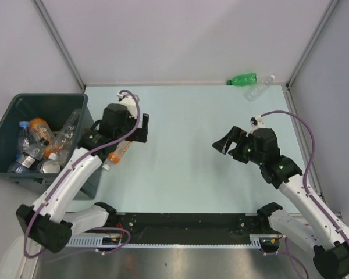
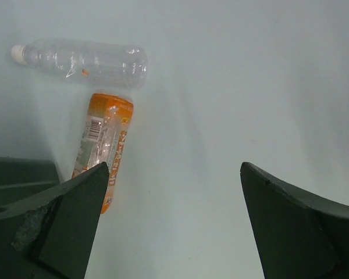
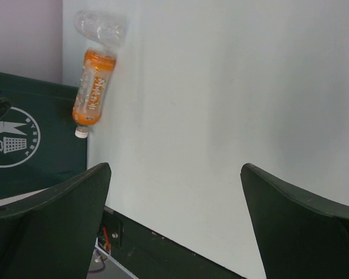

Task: Put the plastic bottles in the bin
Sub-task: Pick up the plastic bottle at the center of the board.

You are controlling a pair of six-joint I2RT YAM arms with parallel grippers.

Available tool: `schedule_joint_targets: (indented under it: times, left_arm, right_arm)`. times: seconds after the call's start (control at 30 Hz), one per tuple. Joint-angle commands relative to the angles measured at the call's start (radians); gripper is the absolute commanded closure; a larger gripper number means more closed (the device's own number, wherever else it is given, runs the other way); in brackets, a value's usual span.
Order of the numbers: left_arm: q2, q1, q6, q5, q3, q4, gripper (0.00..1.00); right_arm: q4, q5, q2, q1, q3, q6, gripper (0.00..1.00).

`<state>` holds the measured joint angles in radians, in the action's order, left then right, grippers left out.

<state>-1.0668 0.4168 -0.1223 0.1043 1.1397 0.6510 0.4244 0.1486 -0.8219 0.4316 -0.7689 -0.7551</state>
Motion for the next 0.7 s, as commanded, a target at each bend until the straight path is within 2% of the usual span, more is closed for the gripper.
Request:
schedule_joint_targets:
  times: [0.0,0.07,0.2,0.57,0.67]
  left_arm:
    - [-0.097,0.063,0.010,0.262,-0.009,-0.025,0.00]
    - [-0.137,0.071,0.003,0.364,-0.015,-0.025,0.00]
    - [-0.258,0.074,0.009,0.466,-0.012,-0.010,0.00]
    - [-0.545,0.048,0.021,0.528,0.005,0.002,0.00]
    - [-0.570,-0.016,0.036,0.442,0.018,-0.040,0.00]
  right_arm:
    - [-0.036,0.013,-0.008,-0.005,0.019,0.034,0.00]
    - [-0.035,0.002,-0.011,-0.008,0.028,0.046,0.00]
    - [-0.044,0.019,-0.029,-0.024,0.051,0.049,0.00]
    - [-0.104,0.077,-0.098,-0.059,0.079,0.034,0.00]
    - [-0.119,0.080,-0.109,-0.062,0.085,0.033,0.00]
